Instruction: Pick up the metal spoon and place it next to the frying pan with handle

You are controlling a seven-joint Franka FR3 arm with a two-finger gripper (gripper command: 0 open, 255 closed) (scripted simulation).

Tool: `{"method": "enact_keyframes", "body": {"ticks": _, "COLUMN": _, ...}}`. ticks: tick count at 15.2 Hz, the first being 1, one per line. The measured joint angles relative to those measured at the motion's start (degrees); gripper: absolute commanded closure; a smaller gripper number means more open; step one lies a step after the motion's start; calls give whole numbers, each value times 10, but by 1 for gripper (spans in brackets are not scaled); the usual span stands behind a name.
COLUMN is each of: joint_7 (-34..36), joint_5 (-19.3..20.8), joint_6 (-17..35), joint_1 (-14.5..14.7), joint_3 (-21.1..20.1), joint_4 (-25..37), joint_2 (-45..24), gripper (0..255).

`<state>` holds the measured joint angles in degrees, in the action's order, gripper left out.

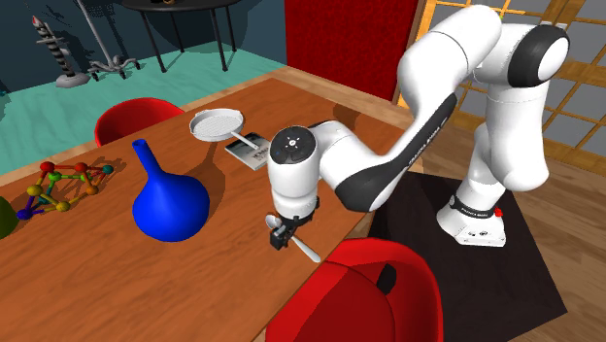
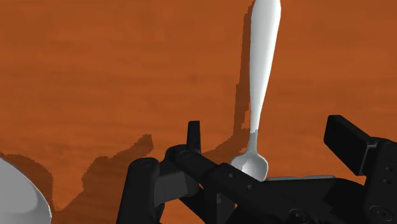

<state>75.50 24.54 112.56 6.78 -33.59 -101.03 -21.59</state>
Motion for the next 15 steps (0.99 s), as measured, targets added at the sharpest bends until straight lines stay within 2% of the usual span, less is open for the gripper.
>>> {"method": "enact_keyframes", "body": {"ticks": 7, "joint_7": 19, "joint_5": 24, "joint_6": 36, "joint_1": 5, "joint_3": 13, "joint_4": -11, "joint_2": -30, "gripper": 0}}
{"method": "enact_keyframes", "body": {"ticks": 13, "joint_7": 21, "joint_5": 27, "joint_6": 42, "joint_1": 5, "joint_3": 14, "joint_4": -16, "joint_2": -33, "gripper": 0}}
{"method": "enact_keyframes", "body": {"ticks": 14, "joint_7": 21, "joint_5": 27, "joint_6": 42, "joint_1": 5, "joint_3": 14, "joint_4": -16, "joint_2": -33, "gripper": 255}}
{"method": "enact_keyframes", "body": {"ticks": 15, "joint_7": 21, "joint_5": 27, "joint_6": 42, "joint_1": 5, "joint_3": 14, "joint_4": -16, "joint_2": -33, "gripper": 255}}
